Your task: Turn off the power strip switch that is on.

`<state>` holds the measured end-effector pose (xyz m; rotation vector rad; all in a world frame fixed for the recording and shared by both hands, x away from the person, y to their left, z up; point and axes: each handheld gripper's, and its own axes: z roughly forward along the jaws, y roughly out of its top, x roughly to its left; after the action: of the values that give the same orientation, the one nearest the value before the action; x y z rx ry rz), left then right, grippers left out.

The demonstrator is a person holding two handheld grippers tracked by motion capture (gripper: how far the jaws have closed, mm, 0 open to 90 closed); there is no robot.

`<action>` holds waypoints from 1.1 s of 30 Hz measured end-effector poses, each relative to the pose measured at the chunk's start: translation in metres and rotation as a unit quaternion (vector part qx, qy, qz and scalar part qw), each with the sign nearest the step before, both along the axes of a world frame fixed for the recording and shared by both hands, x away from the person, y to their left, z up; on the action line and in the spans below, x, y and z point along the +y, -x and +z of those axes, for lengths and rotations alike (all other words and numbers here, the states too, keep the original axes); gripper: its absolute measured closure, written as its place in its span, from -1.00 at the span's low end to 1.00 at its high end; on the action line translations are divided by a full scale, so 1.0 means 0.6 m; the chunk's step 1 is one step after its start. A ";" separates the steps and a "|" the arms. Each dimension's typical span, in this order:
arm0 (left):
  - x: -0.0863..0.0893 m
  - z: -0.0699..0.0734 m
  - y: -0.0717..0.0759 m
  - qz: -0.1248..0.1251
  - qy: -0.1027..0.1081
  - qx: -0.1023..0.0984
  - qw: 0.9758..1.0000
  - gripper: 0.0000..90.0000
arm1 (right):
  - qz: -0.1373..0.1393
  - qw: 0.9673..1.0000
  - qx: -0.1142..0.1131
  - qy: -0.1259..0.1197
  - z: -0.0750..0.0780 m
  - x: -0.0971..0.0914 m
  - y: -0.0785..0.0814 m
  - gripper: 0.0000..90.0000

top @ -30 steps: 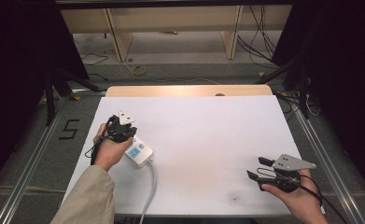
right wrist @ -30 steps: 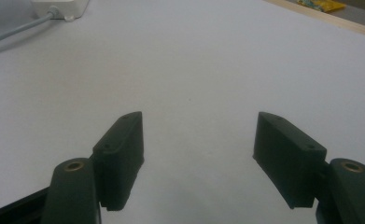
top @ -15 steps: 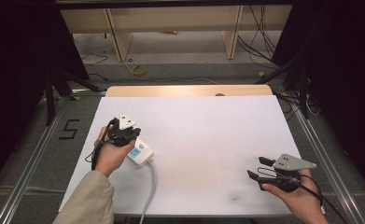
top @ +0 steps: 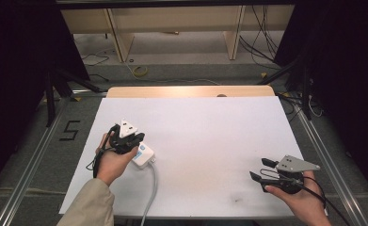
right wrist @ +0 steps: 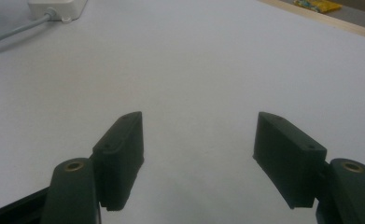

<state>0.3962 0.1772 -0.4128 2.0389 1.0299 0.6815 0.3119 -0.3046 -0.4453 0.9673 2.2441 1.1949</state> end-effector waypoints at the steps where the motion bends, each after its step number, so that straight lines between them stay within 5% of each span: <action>1: -0.001 0.000 0.002 -0.001 -0.002 -0.002 1.000 1.00 | 0.000 1.000 0.001 0.000 0.000 0.000 0.000 -0.25; 33: -0.003 -0.006 0.072 -0.059 0.022 -0.017 0.998 1.00 | 0.000 1.000 0.003 0.002 -0.002 -0.001 -0.001 -0.25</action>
<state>0.3528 0.1754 -0.4166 2.0257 0.8894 0.6245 0.3124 -0.3051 -0.4463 0.9698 2.2495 1.1898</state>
